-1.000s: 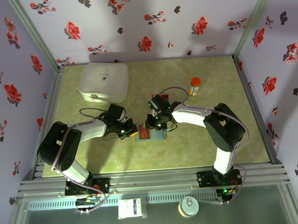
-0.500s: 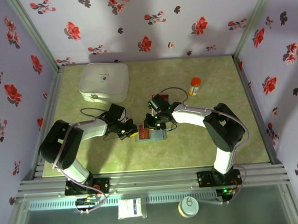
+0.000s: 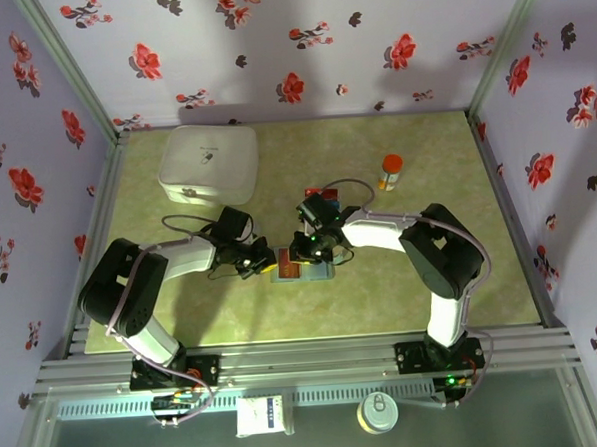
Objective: Take the credit cards out of the card holder
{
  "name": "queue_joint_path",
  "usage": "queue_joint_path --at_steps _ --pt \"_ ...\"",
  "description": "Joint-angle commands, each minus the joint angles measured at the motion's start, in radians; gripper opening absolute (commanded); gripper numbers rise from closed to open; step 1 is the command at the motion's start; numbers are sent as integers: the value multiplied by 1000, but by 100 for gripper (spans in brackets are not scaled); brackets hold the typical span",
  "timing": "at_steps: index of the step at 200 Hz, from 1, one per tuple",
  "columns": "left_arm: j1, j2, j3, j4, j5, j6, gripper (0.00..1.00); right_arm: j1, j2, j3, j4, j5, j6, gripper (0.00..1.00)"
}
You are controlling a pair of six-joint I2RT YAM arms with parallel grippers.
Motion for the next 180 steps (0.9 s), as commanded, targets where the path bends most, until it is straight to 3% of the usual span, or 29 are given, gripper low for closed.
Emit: queue_joint_path --at_steps 1,66,124,180 --pt "-6 18 5 -37 -23 18 0 7 13 -8 26 -30 24 21" --pt "-6 19 2 -32 -22 16 0 9 23 -15 29 -31 25 20" --pt "-7 18 0 -37 -22 17 0 15 -16 17 -107 89 -29 22" --pt "-8 8 4 -35 -21 13 0 15 -48 17 -85 74 -38 22"
